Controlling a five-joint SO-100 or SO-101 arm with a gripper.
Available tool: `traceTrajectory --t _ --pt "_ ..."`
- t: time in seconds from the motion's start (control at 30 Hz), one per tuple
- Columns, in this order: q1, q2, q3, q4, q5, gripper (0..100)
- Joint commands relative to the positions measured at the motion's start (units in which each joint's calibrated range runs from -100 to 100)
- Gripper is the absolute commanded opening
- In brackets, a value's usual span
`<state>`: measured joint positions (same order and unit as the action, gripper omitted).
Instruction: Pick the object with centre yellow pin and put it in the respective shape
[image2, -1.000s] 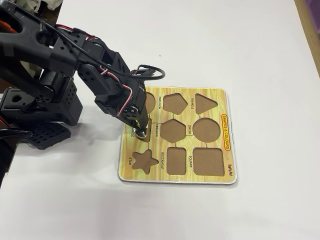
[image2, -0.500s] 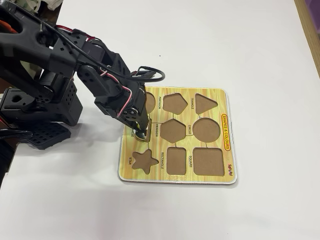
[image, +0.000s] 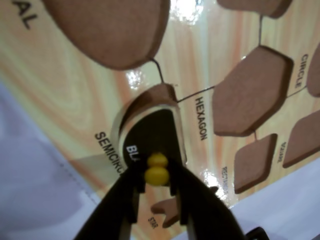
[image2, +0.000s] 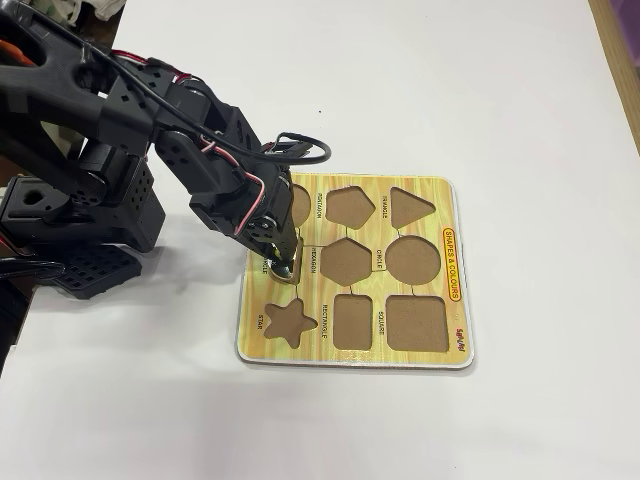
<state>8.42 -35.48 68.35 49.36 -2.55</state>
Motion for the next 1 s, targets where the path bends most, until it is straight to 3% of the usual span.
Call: traceTrajectory --t 0.0,0.27,0.97 --pt "0.5 0.7 -4.8 -0.6 -0.1 1" --pt "0.6 8.1 -9.9 -0.6 -0.1 1" --pt "-3.4 7.8 -8.8 0.2 -0.2 1"
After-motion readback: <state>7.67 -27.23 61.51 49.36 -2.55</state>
